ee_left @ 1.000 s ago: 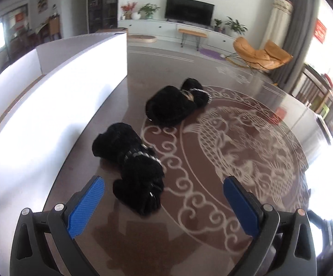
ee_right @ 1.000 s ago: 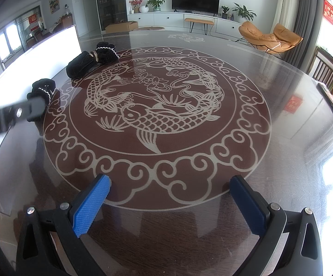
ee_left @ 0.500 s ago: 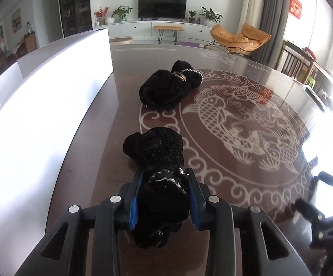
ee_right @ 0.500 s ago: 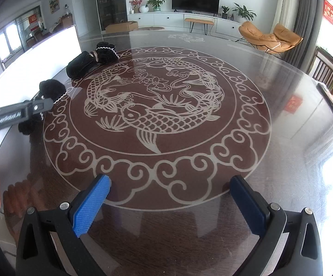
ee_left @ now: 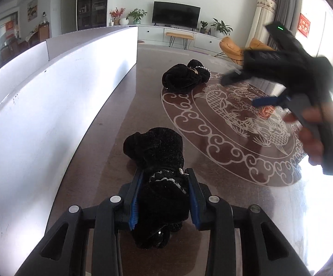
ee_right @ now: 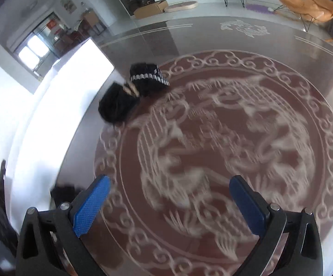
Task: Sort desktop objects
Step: 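Grasp a black velvet pouch with the left gripper and lift it, then grasp the other black velvet pouch with the right gripper while the left holds its pouch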
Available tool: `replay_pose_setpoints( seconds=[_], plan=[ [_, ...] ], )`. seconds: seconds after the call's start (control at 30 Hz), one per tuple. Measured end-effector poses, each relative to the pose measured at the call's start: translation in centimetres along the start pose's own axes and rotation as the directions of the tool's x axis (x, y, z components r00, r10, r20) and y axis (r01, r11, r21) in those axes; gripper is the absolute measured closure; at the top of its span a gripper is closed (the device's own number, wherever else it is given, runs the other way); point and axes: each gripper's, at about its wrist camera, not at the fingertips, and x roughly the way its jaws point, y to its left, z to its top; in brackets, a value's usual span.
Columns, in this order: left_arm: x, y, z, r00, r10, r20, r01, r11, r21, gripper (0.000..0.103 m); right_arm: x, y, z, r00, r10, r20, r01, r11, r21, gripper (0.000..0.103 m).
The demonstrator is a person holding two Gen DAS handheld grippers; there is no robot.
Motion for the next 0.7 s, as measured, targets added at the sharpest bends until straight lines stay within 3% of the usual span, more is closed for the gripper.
replay_pose_setpoints(
  seconds=[0.13, 0.23, 0.27, 0.3, 0.37, 0.4, 0.5, 0.6, 0.7],
  plan=[
    [-0.5, 0.6, -0.3, 1.0, -0.017, 0.024, 0.018, 0.999, -0.028, 0.068, 3.7, 2.8, 6.9, 1.0, -0.018, 0.024, 0.016, 0.997, 0.073, 0.0],
    [-0.1, 1.0, -0.2, 0.999, -0.032, 0.005, 0.032, 0.998, -0.05, 0.068, 5.9, 5.1, 9.0, 1.0, -0.012, 0.01, 0.011, 0.995, 0.097, 0.0],
    [0.0, 1.2, -0.2, 0.999, -0.039, 0.004, 0.039, 0.997, -0.061, 0.068, 6.7, 6.1, 9.2, 0.999, -0.04, -0.012, 0.041, 0.997, 0.067, 0.004],
    [0.0, 1.4, -0.2, 0.999, -0.045, 0.005, 0.046, 0.996, -0.071, 0.068, 7.3, 7.1, 9.1, 0.996, -0.087, -0.029, 0.088, 0.996, 0.019, 0.025],
    [0.0, 1.7, -0.3, 0.998, -0.059, 0.008, 0.06, 0.994, -0.089, 0.068, 7.8, 8.4, 8.2, 0.993, -0.111, -0.029, 0.109, 0.992, -0.07, 0.047],
    [0.0, 1.8, -0.3, 0.998, -0.065, 0.01, 0.065, 0.993, -0.096, 0.068, 7.5, 8.6, 7.4, 0.995, -0.097, -0.012, 0.095, 0.991, -0.094, 0.05],
    [0.1, 1.9, -0.3, 0.997, -0.077, 0.012, 0.078, 0.991, -0.105, 0.068, 5.8, 8.7, 4.5, 0.995, -0.095, 0.021, 0.097, 0.973, -0.208, 0.052],
    [-0.1, 1.7, -0.5, 0.997, -0.082, 0.01, 0.083, 0.992, -0.099, 0.068, 2.8, 8.0, 0.0, 0.999, -0.054, -0.008, 0.048, 0.94, -0.338, 0.052],
    [-0.5, 0.8, -1.1, 0.998, -0.064, 0.0, 0.064, 0.996, -0.067, 0.067, -1.3, 6.2, -5.9, 0.997, -0.068, -0.04, 0.043, 0.897, -0.441, 0.052]
  ],
)
